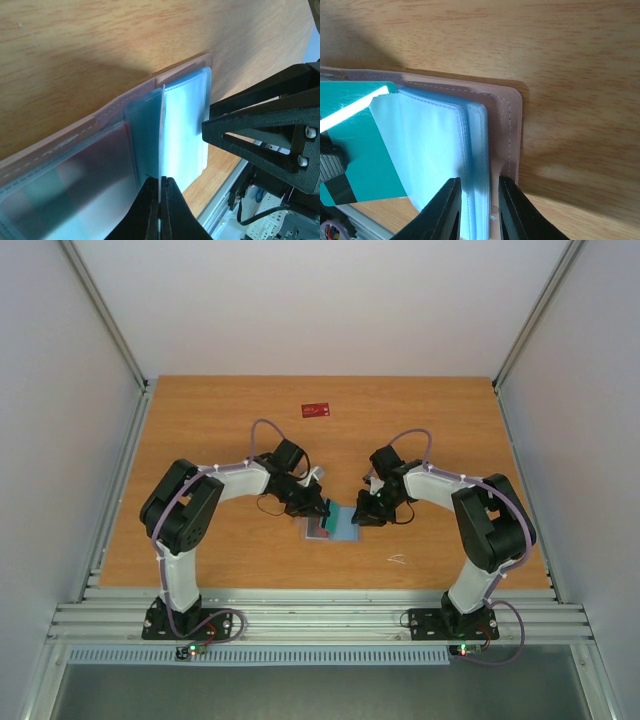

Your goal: Put the credit cards into the card holder

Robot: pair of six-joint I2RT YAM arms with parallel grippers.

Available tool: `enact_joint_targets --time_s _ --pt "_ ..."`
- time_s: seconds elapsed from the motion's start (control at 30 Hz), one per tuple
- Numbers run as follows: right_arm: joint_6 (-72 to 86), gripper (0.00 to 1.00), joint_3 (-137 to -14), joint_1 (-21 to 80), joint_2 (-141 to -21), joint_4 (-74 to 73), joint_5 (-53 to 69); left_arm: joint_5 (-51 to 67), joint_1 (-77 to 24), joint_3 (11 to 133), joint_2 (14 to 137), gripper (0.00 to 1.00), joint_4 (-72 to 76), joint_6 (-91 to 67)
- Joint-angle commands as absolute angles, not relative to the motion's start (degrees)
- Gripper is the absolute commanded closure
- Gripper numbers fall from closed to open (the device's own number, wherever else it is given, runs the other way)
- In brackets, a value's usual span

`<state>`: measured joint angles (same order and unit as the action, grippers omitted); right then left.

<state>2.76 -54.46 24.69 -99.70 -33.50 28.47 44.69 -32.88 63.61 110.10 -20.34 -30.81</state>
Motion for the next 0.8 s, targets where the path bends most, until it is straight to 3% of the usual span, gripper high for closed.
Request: enact_joint_targets --time_s 0.0,0.77 --pt "1.8 0.76 -53.8 25.2 -102.7 -32.8 27.7 45.1 -33.3 62.7 111.6 1.0 -16.6 -32.8" --pt "7.8 0.77 -51.9 25.1 -103.2 -32.7 29.8 38.6 -38.3 59.3 108.9 1.0 -16.9 -37.4"
